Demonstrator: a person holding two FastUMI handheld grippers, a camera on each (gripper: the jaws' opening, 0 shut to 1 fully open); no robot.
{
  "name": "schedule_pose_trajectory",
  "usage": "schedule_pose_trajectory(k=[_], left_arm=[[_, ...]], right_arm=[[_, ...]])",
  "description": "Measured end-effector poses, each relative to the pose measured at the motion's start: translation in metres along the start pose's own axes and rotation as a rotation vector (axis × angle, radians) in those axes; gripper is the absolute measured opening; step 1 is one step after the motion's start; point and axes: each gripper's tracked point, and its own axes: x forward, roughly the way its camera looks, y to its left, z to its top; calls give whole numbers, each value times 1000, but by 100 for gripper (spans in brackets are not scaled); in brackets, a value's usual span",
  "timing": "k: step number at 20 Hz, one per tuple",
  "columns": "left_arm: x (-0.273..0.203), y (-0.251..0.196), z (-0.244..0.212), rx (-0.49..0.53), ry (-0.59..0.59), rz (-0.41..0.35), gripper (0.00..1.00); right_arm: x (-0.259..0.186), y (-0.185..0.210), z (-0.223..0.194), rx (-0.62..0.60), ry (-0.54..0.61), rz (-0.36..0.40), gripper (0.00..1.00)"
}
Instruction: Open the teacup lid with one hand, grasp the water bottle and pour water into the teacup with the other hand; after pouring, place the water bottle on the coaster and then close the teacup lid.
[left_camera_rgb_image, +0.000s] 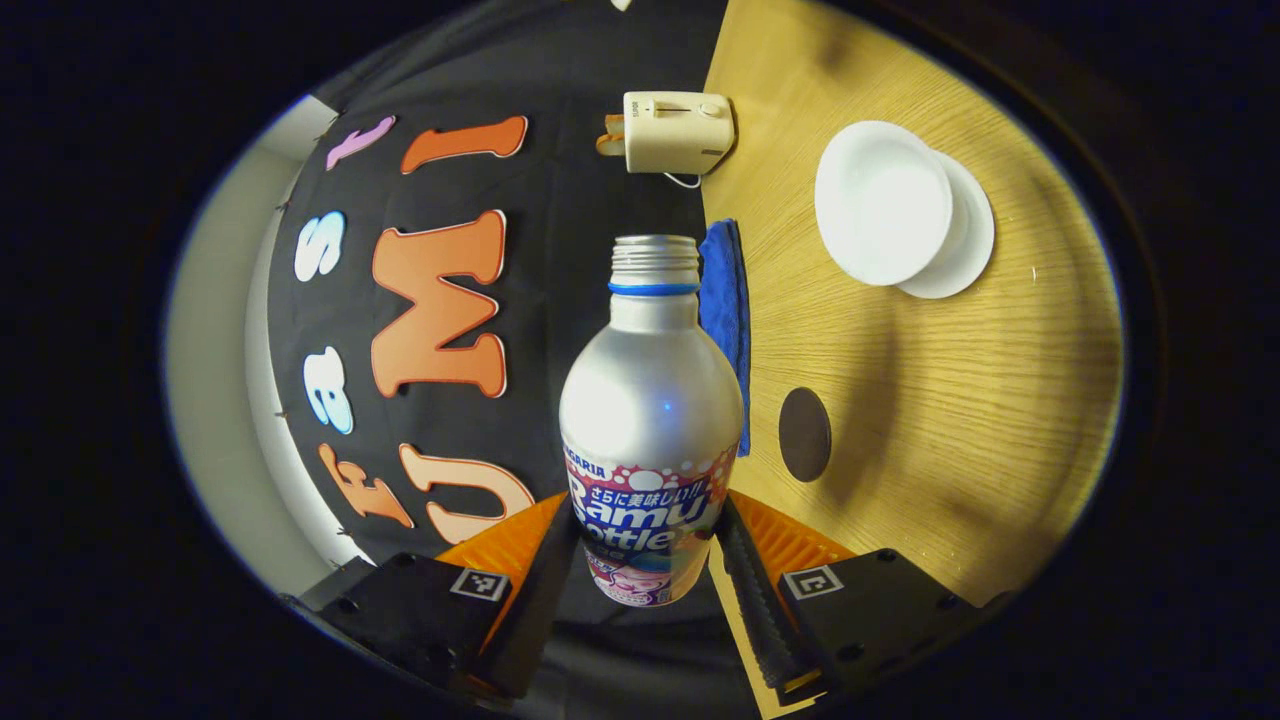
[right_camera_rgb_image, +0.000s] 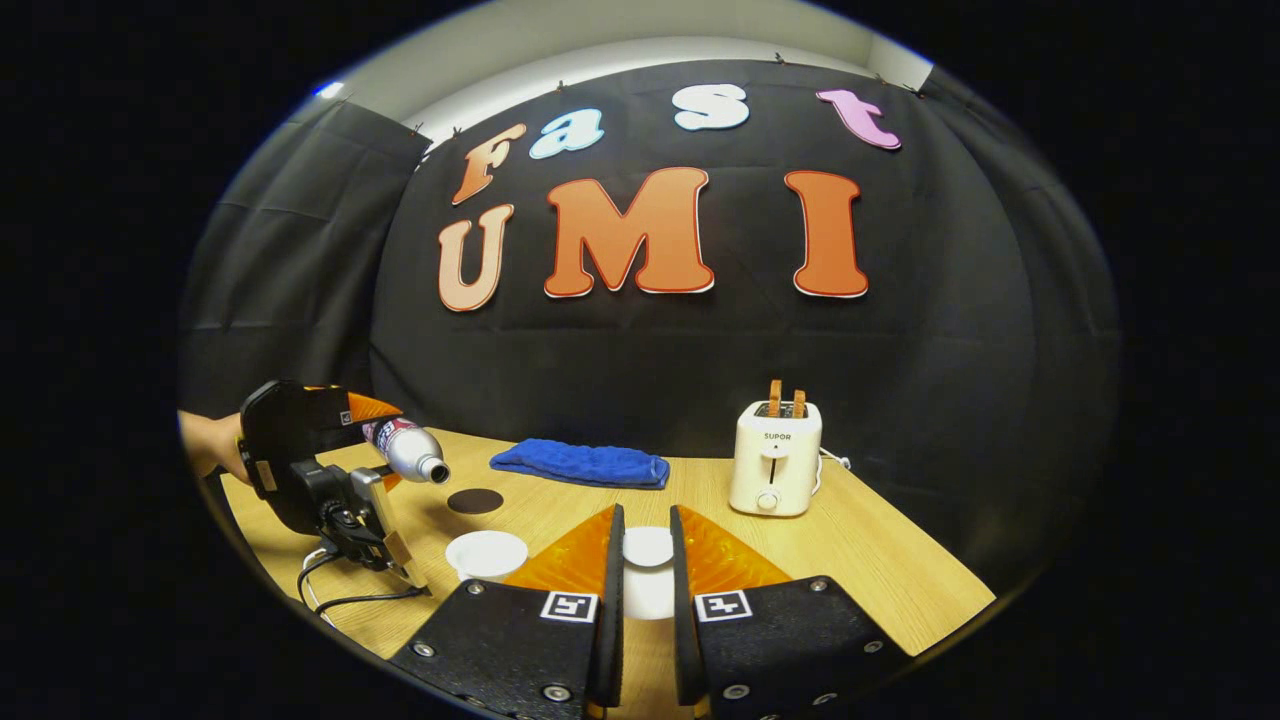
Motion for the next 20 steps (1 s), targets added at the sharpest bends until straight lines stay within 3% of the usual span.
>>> schedule_pose_trajectory(k=[6,12,14,16,20], left_arm=[[1,5,4,137,-5,-1,88],[4,13,10,267,-27,37,82],[5,14,12,289,-32,41,88],[4,18,13,304,-35,49,82],[6,25,14,337,-44,75,84]], right_arm=[[-3,-7,-1,-16,0,-3,21],[-4,-14,-1,-5,-5,-10,22],[-5,-16,-1,-1,-6,-14,21],[-5,-17,-1,2,-6,-16,22],[-7,-19,-2,10,-7,-17,21]])
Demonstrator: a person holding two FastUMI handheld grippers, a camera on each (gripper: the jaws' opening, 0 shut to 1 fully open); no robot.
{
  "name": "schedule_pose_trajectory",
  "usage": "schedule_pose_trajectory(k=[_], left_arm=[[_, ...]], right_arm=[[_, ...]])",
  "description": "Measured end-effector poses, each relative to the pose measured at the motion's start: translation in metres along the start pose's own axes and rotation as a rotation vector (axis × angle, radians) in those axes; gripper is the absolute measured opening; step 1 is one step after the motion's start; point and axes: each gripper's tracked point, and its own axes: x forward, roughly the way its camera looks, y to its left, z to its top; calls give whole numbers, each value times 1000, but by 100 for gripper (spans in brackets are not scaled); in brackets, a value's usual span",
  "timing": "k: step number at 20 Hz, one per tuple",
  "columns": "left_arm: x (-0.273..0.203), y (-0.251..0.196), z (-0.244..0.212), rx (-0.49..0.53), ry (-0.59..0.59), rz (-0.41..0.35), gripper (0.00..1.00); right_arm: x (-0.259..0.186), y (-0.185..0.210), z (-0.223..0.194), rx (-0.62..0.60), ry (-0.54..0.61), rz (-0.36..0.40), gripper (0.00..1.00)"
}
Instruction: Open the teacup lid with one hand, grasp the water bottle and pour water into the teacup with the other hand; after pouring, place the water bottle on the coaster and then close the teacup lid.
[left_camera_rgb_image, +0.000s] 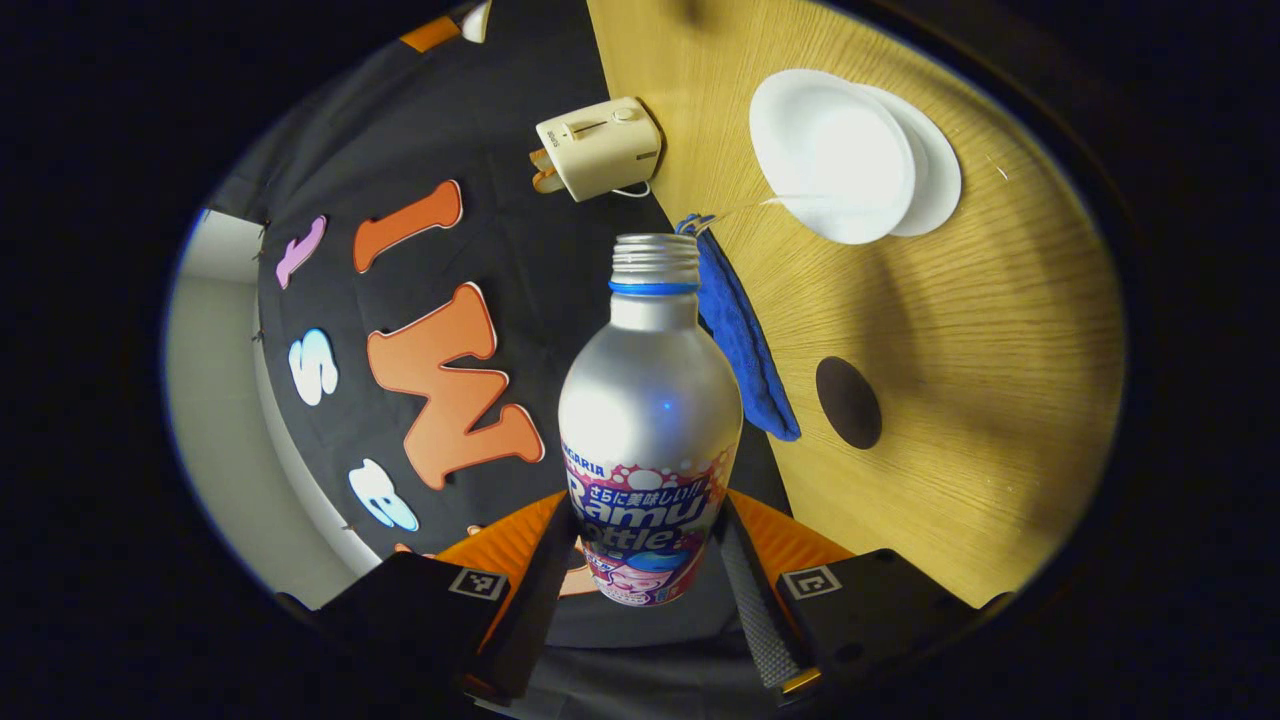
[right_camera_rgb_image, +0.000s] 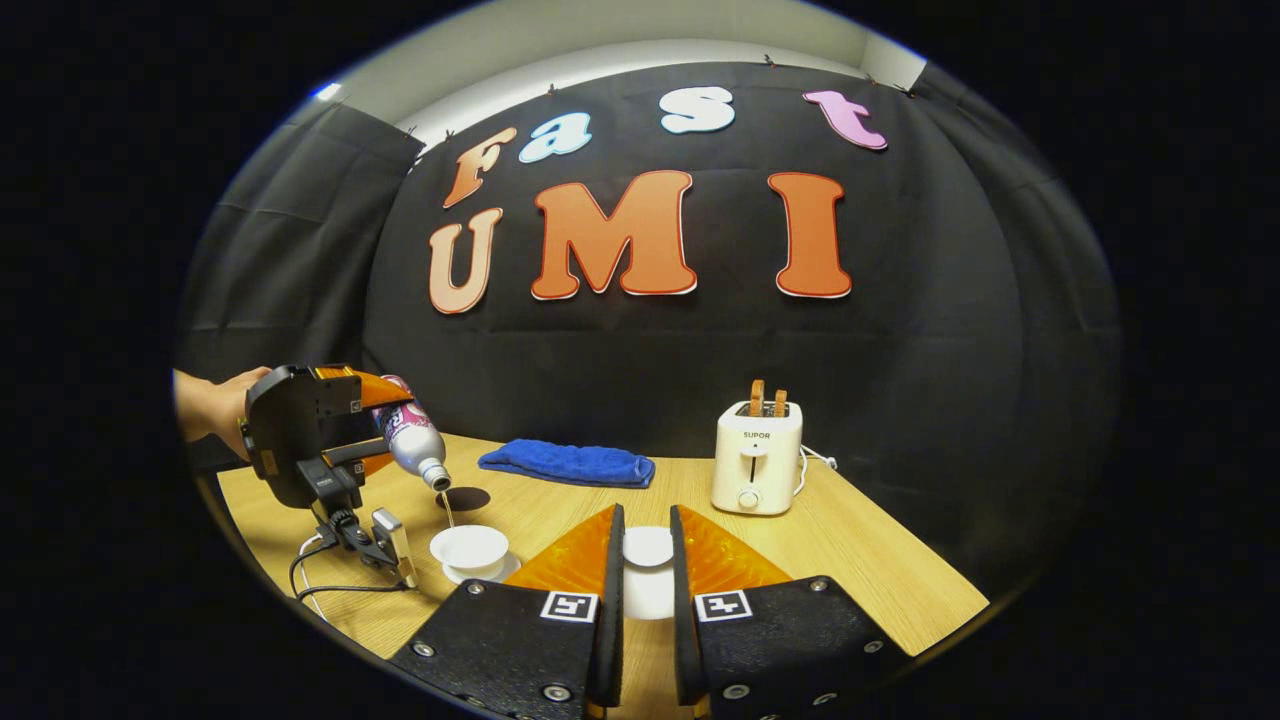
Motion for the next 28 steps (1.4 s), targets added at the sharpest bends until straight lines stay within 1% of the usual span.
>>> schedule_pose_trajectory(k=[4,5,6,8,9,11,12,14,15,18,19,20,21,22,24,25,28], left_arm=[[1,7,2,30,-4,31,84],[1,9,2,36,-5,40,87],[1,10,1,42,1,45,82],[-1,13,2,58,3,59,87],[-1,15,2,67,5,67,84],[-4,19,3,83,13,87,84],[-4,21,2,89,14,96,87],[-9,23,4,101,17,119,87],[-11,23,5,108,19,129,84],[-17,26,7,127,24,154,84],[-15,26,7,132,26,159,86],[-17,24,11,134,25,160,87],[-18,25,12,143,18,162,82],[-16,23,14,157,11,152,82],[-14,17,16,188,10,136,87],[-13,12,19,194,4,129,84],[-11,2,25,203,-14,124,84]], right_arm=[[0,-2,0,5,-3,-3,22],[0,-1,1,7,-5,-3,22],[0,-2,0,8,-6,-4,22],[-1,-2,2,4,-12,-4,22],[0,-1,2,3,-12,-1,22],[0,-2,3,3,-15,-2,22],[0,-3,3,8,-17,-3,22],[2,-1,4,15,-17,1,22],[2,-1,4,14,-16,1,22],[2,0,7,14,-22,3,21],[2,-1,8,18,-26,1,22],[2,0,8,20,-27,4,22],[3,-2,8,24,-29,-2,21],[4,-3,7,33,-25,-4,22],[4,-4,5,50,-15,-8,21],[4,-4,5,47,-17,-11,22],[4,-4,4,46,-16,-11,22]])
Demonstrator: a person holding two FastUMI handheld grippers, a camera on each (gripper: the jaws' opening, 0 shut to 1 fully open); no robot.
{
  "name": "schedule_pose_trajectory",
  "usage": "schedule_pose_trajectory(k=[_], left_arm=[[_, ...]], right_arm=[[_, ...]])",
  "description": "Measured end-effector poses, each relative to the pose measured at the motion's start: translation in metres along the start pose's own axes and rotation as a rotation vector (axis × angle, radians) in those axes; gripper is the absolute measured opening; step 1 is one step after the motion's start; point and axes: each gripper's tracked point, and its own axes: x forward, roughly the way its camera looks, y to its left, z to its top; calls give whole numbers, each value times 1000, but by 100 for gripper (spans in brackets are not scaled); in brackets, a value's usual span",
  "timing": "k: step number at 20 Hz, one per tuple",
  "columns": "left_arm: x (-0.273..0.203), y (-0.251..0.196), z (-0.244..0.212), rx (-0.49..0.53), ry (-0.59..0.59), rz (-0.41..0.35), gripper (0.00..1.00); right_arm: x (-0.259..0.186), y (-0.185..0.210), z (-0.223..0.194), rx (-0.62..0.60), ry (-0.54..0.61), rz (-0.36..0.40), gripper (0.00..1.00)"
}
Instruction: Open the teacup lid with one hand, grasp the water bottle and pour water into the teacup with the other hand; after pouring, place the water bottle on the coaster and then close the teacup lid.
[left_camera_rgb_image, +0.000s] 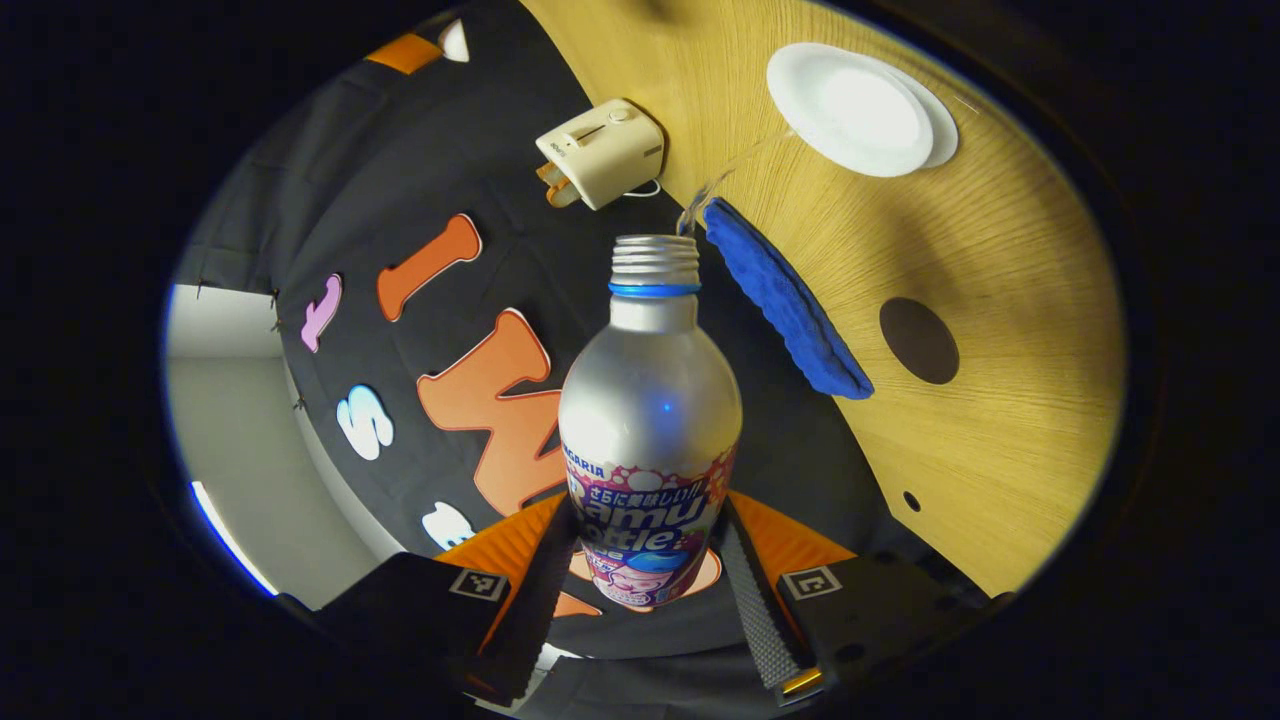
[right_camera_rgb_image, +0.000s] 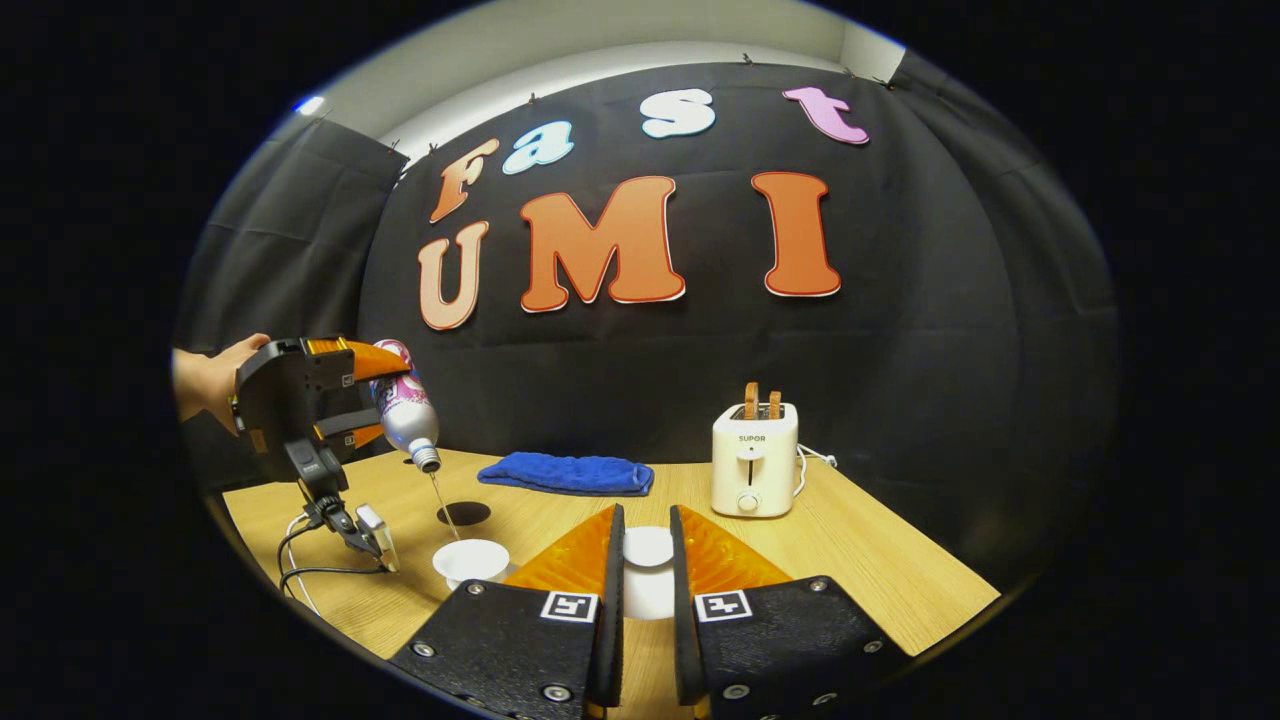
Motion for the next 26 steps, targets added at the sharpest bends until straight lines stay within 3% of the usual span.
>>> schedule_pose_trajectory(k=[5,6,7,13,14,15,17,19,20,21,26], left_arm=[[-1,-12,25,33,-51,-18,82],[-1,-13,29,34,-61,-20,88],[-2,-16,33,35,-67,-21,84],[0,-20,42,23,-89,-24,84],[0,-20,42,20,-92,-22,88],[-1,-20,41,16,-90,-21,84],[-2,-20,41,2,-90,-15,82],[-3,-21,39,-24,-88,-13,88],[-5,-18,37,-27,-86,-8,81],[-5,-16,36,-31,-85,-3,84],[-1,1,23,-137,-69,46,81]], right_arm=[[2,4,-3,-7,10,6,22],[2,5,-3,-10,11,7,22],[2,4,-3,-10,11,5,22],[4,10,-8,-13,26,20,22],[5,10,-7,-16,27,22,22],[5,11,-7,-18,27,24,21],[5,15,-8,-20,29,30,22],[7,17,-7,-24,31,36,21],[8,18,-7,-26,33,35,22],[8,19,-8,-28,35,38,22],[9,28,-5,-34,33,55,21]])
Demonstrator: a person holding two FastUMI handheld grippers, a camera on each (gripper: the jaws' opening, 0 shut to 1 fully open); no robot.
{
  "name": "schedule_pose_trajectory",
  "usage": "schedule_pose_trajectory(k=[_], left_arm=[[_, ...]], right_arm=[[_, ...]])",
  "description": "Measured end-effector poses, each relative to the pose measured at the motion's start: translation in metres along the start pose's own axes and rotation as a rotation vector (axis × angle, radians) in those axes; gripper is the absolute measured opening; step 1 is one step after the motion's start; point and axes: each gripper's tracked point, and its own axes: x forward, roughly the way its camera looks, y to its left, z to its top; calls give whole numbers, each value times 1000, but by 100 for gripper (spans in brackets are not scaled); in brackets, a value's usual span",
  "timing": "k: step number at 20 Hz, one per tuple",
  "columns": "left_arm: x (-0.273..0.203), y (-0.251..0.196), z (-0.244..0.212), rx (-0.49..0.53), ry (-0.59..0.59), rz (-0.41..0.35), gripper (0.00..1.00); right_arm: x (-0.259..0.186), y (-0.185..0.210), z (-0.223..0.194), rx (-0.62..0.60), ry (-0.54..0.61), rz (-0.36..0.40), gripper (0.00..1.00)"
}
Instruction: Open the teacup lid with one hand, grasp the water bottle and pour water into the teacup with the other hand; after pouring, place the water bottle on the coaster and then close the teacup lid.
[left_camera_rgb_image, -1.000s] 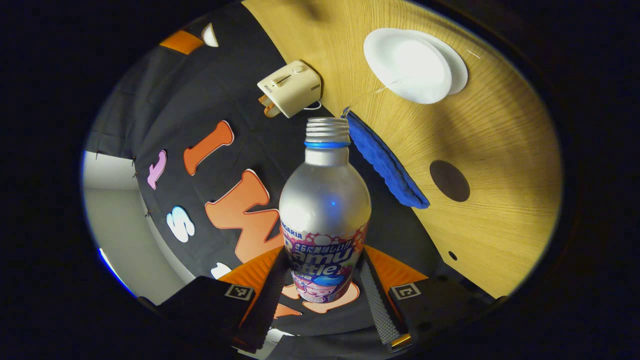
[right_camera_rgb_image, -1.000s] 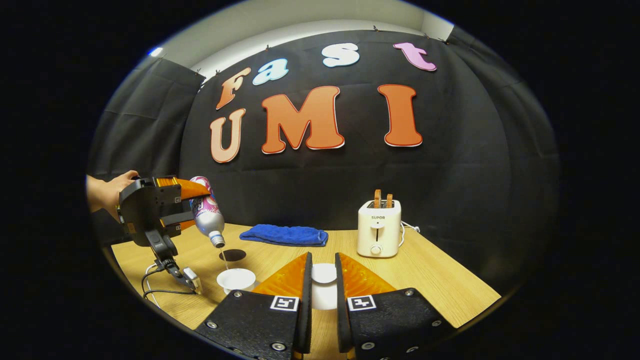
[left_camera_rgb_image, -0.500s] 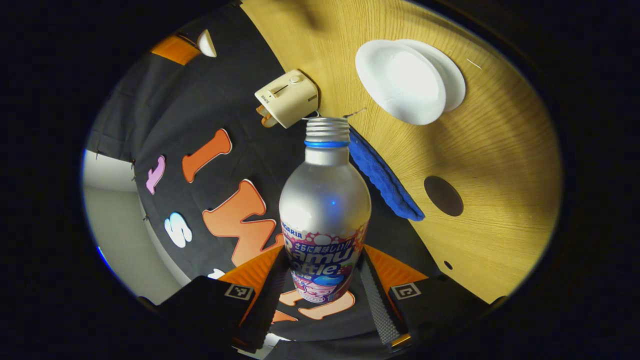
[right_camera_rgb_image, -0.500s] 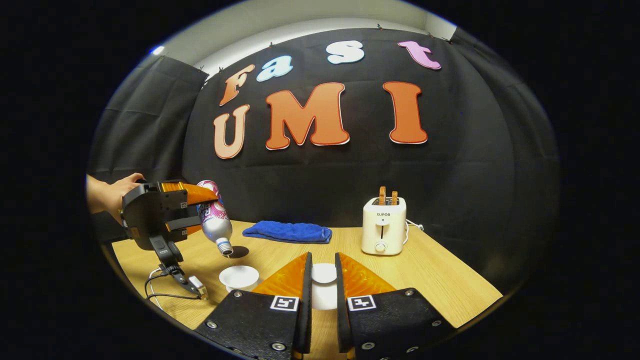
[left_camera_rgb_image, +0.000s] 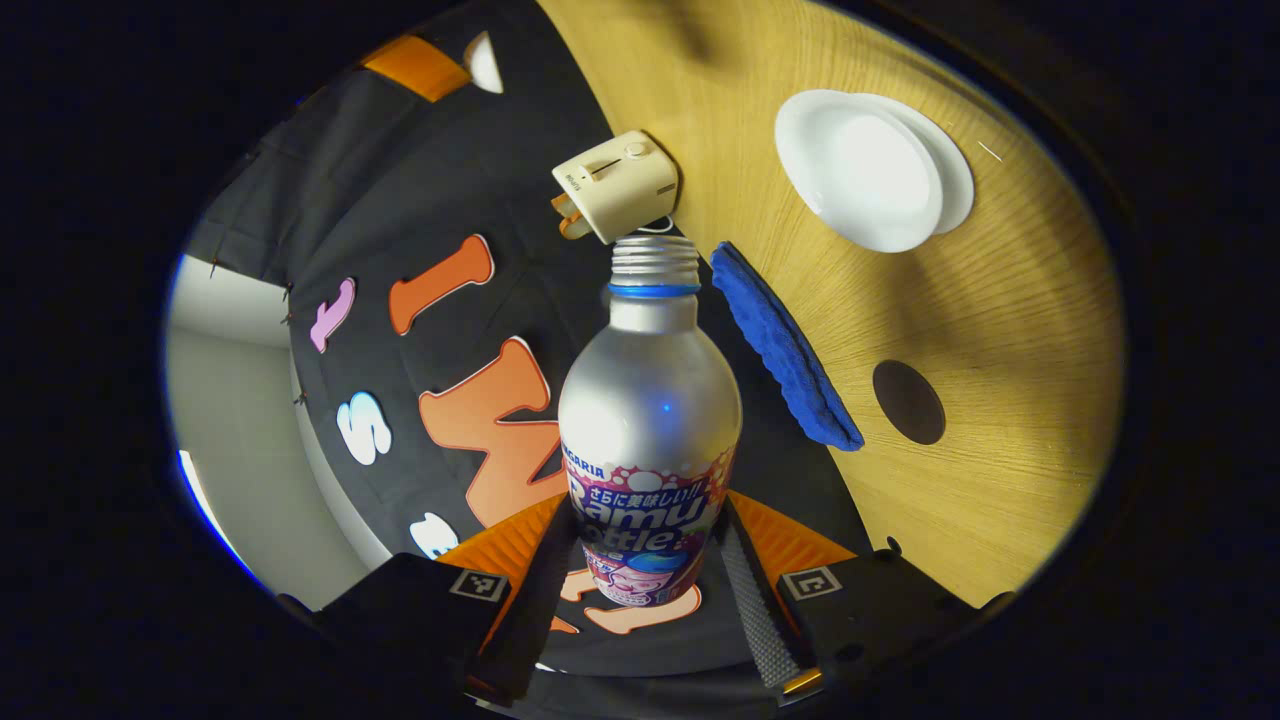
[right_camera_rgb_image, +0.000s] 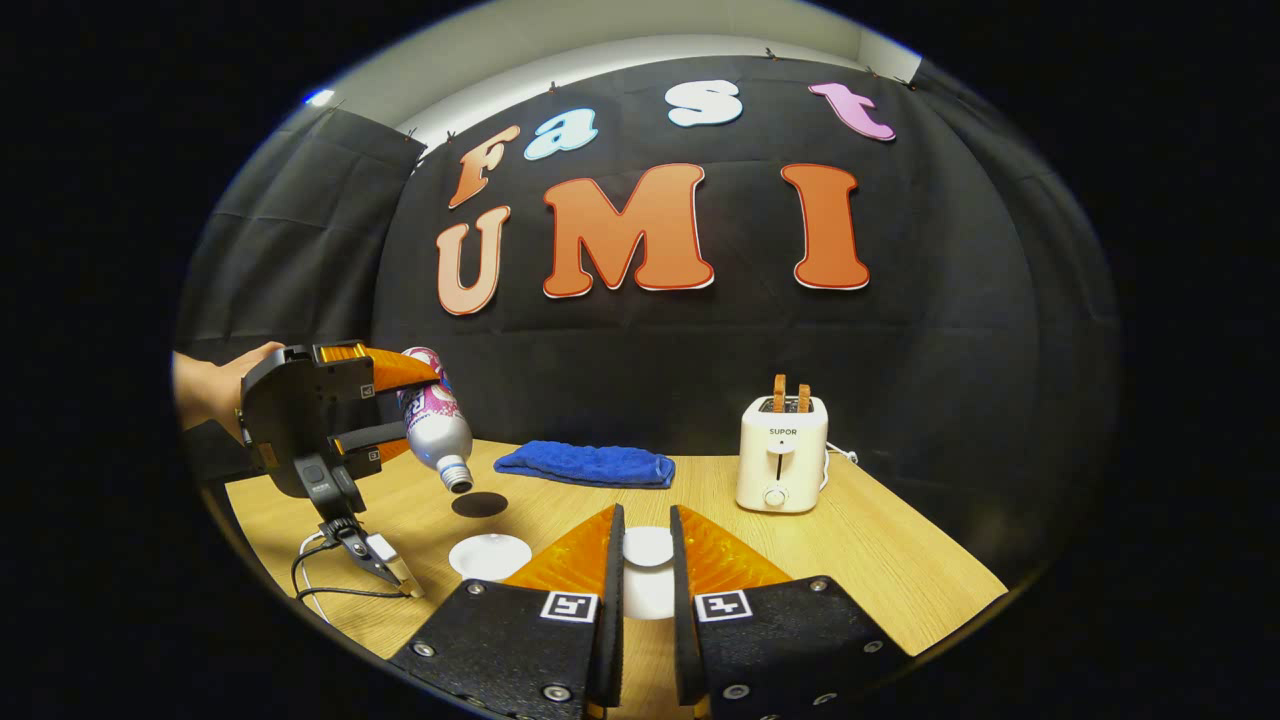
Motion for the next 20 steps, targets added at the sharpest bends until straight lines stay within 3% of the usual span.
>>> schedule_pose_trajectory(k=[2,3,4,6,7,8,10,11,12,13,18,19,20], left_arm=[[-2,9,-3,-93,-6,34,81],[-2,14,-7,-146,-2,56,88],[-3,23,-12,-197,7,85,80],[-4,37,-20,-310,15,136,84],[-5,41,-26,-366,24,153,80],[-7,44,-29,-417,30,169,84],[-9,50,-40,-525,50,213,79],[-8,51,-45,-588,62,230,83],[0,52,-50,-662,80,240,88],[3,51,-54,-729,99,246,83],[18,38,-73,-1026,161,250,83],[18,37,-74,-1086,171,253,79],[18,35,-74,-1145,175,260,83]], right_arm=[[0,4,3,-12,-6,6,21],[1,7,4,-16,-7,10,21],[3,10,5,-17,-8,15,22],[6,14,3,-21,-4,23,22],[8,16,2,-21,0,26,22],[10,19,1,-18,4,29,21],[13,25,-1,-19,11,36,21],[14,27,-1,-22,12,39,22],[15,29,-1,-24,12,43,22],[16,31,-1,-25,13,47,22],[24,39,-2,-25,16,61,22],[25,40,-2,-24,17,59,22],[27,42,-2,-24,19,63,22]])
